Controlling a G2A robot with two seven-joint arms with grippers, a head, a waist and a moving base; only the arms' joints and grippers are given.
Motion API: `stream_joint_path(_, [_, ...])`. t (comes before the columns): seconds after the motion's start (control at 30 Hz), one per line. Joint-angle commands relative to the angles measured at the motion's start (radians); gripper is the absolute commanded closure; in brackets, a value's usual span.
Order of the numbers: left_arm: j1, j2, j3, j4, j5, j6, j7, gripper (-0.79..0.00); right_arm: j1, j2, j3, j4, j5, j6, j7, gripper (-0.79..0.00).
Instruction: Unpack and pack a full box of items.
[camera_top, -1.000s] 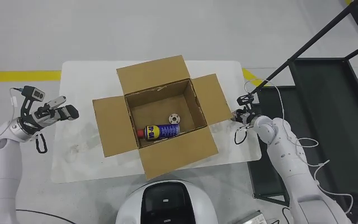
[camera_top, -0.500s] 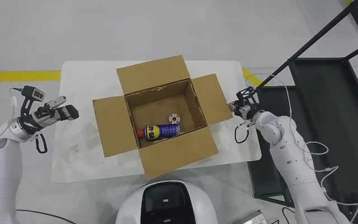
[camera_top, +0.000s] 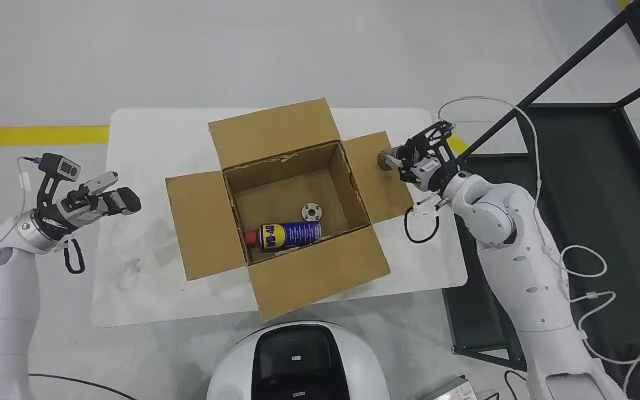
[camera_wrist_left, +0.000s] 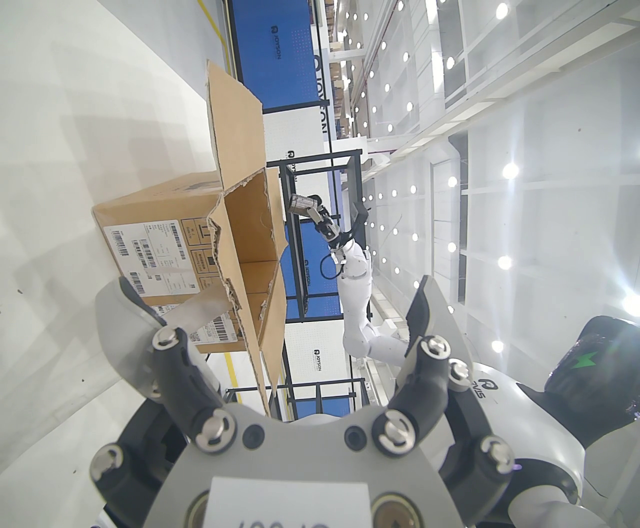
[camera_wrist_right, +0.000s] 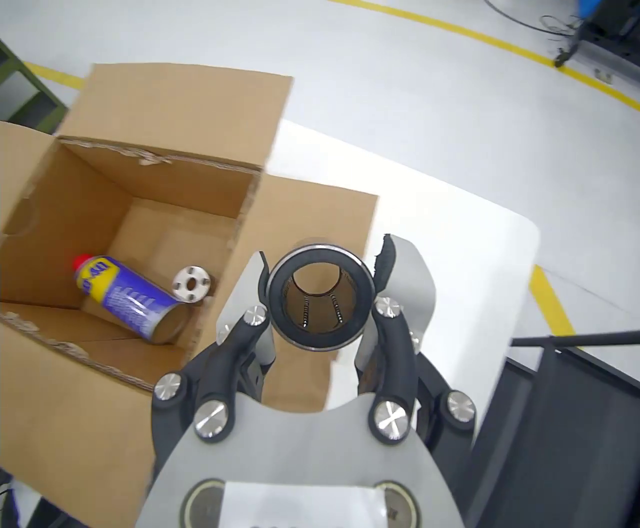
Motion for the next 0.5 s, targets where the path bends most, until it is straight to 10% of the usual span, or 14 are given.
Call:
stream_joint_path(0.0, [0.000, 0.000, 0.000, 0.000, 0.000, 0.000, 0.000, -0.785, 0.021, -0.005, -0.045, -0.021, 0.010, 0.000, 0.011, 0.000])
stream_joint_path(0.47, [0.000, 0.000, 0.000, 0.000, 0.000, 0.000, 0.000, -0.785, 0.072, -0.026, -0.196, -0.049, 0.036, -0.005, 0.009, 0.000])
